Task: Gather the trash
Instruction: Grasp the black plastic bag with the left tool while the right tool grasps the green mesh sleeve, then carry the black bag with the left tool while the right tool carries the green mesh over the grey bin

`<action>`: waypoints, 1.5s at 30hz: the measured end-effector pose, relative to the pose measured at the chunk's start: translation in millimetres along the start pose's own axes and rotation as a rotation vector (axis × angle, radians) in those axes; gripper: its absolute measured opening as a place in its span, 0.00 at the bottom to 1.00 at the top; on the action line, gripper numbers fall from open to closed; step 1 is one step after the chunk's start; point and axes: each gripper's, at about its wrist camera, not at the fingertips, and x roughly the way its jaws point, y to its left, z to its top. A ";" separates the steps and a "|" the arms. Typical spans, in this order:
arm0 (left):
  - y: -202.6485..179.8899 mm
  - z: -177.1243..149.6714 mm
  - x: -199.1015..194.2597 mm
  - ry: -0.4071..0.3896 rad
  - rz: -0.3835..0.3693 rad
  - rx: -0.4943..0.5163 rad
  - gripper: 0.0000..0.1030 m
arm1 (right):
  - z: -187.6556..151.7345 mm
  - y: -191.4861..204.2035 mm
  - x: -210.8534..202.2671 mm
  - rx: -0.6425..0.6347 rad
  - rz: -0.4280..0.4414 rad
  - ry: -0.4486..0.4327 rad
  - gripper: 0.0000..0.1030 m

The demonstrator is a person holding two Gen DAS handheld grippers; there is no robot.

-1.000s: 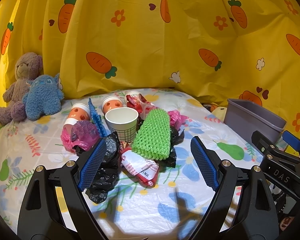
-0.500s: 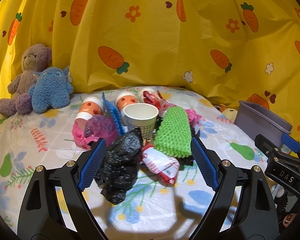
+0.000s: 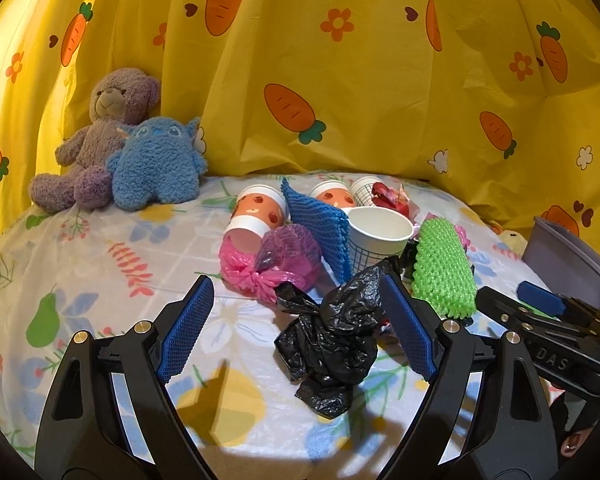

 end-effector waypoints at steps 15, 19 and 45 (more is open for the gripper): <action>-7.0 -17.6 25.6 0.127 -0.100 0.017 0.72 | 3.1 -0.2 15.8 0.012 0.153 0.062 0.13; -9.9 -18.7 35.1 0.181 -0.116 0.023 0.60 | 2.8 -4.3 -0.8 -0.005 0.141 0.012 0.12; -9.0 1.8 -14.2 0.100 -0.183 -0.043 0.17 | -12.7 -26.6 -70.4 -0.025 0.074 -0.121 0.12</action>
